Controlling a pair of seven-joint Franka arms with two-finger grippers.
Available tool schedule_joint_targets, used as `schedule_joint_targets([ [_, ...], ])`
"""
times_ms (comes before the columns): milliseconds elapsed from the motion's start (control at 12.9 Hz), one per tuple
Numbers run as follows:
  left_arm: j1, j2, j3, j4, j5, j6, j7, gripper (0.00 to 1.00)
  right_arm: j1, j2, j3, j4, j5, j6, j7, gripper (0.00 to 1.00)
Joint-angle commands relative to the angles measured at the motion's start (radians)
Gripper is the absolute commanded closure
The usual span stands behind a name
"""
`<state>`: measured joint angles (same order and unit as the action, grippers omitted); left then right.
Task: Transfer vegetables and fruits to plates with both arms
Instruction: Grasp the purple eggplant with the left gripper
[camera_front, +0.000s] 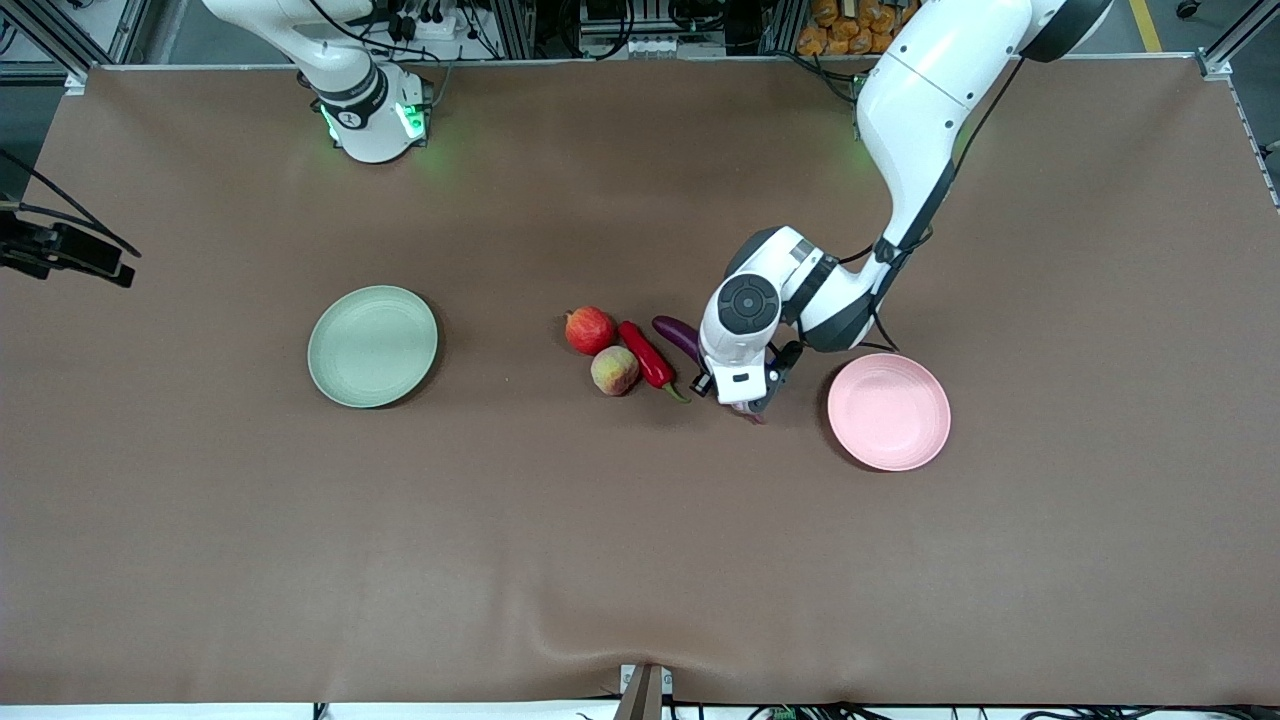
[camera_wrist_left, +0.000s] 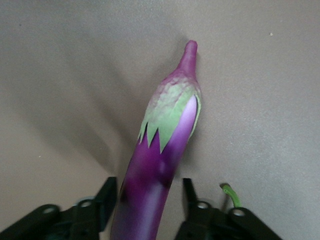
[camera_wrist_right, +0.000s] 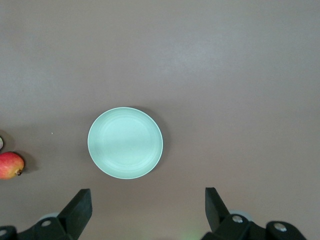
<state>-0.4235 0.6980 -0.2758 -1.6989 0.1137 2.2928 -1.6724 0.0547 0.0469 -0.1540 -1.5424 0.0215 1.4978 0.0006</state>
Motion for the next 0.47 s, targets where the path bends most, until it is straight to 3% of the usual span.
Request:
schedule_joint_targets([
  [0, -0.006, 0.008, 0.004, -0.001, 0.026, 0.028, -0.004, 0.95, 0.048, 0.062, -0.002, 0.008, 0.014, 0.004, -0.118, 0.0],
  [78, -0.001, 0.006, 0.004, -0.001, 0.032, 0.027, 0.005, 1.0, 0.05, 0.08, -0.003, 0.008, 0.02, 0.025, -0.17, 0.0],
  [233, 0.034, -0.05, 0.004, -0.03, 0.098, -0.016, 0.083, 1.0, 0.076, 0.123, -0.003, 0.005, 0.024, 0.058, -0.179, 0.0],
  [388, 0.1, -0.147, 0.0, -0.083, 0.1, -0.076, 0.321, 1.0, 0.109, 0.194, -0.001, 0.002, 0.069, 0.074, -0.179, 0.0],
])
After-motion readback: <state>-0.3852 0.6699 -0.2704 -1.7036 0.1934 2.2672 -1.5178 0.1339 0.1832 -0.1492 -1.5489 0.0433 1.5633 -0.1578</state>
